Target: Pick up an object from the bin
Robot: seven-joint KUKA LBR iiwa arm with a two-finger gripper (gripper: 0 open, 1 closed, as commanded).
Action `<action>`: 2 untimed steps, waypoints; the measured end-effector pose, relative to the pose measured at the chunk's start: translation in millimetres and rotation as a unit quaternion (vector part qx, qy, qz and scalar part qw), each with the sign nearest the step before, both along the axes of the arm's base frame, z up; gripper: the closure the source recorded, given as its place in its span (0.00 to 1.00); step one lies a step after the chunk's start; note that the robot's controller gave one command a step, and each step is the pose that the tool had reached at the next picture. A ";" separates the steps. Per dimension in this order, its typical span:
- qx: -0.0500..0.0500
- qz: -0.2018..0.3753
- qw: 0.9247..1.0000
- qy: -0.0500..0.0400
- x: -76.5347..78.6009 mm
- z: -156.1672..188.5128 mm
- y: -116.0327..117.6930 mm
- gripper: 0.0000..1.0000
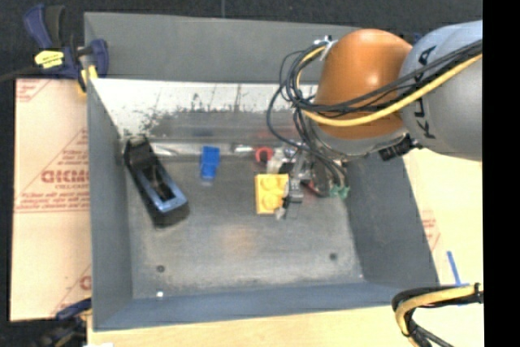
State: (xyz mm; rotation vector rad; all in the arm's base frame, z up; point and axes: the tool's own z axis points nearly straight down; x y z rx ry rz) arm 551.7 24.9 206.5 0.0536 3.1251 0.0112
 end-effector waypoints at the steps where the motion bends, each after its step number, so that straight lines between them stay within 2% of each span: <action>1: -0.001 0.027 1.000 -0.001 -4.3 -61.9 7.2 1.00; 2: -0.001 0.036 0.999 -0.004 -1.5 -110.2 12.5 1.00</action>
Offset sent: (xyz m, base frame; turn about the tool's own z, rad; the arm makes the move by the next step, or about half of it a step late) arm -0.0015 0.0141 -0.1090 -0.0733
